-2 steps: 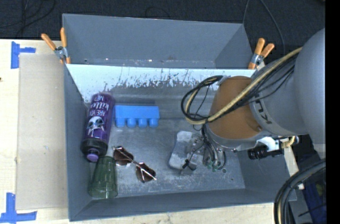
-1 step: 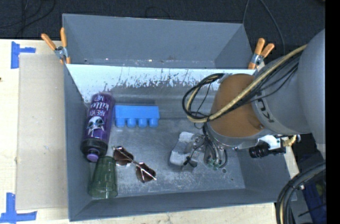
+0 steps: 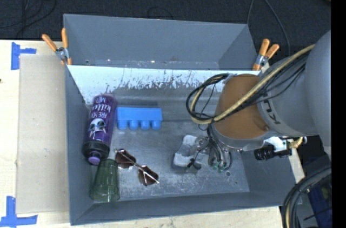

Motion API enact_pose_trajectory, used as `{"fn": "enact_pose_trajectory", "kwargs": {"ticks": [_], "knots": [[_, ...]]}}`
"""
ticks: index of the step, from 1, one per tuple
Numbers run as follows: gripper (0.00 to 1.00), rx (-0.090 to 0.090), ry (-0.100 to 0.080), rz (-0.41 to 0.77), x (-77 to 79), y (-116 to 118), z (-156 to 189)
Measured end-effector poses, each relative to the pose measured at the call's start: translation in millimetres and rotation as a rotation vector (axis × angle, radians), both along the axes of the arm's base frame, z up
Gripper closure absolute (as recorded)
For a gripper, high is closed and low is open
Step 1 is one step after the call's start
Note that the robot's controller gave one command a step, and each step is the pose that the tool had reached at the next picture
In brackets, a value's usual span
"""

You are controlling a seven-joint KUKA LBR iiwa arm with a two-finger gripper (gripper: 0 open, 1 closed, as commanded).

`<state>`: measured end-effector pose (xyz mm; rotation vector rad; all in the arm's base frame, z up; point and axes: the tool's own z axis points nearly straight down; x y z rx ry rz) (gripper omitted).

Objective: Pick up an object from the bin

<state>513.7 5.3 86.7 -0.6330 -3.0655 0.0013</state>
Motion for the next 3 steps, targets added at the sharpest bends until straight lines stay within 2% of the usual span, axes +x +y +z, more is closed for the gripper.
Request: {"fn": "enact_pose_trajectory", "kwargs": {"ticks": [1, 2, 3], "knots": [[1.0, 0.001, 0.001, 0.001, -0.2, 0, 13], [1.0, 0.0, 0.008, 0.003, -1.9, 0, 46], [1.0, 0.001, 0.002, 0.004, -0.1, 0, 84]]}}
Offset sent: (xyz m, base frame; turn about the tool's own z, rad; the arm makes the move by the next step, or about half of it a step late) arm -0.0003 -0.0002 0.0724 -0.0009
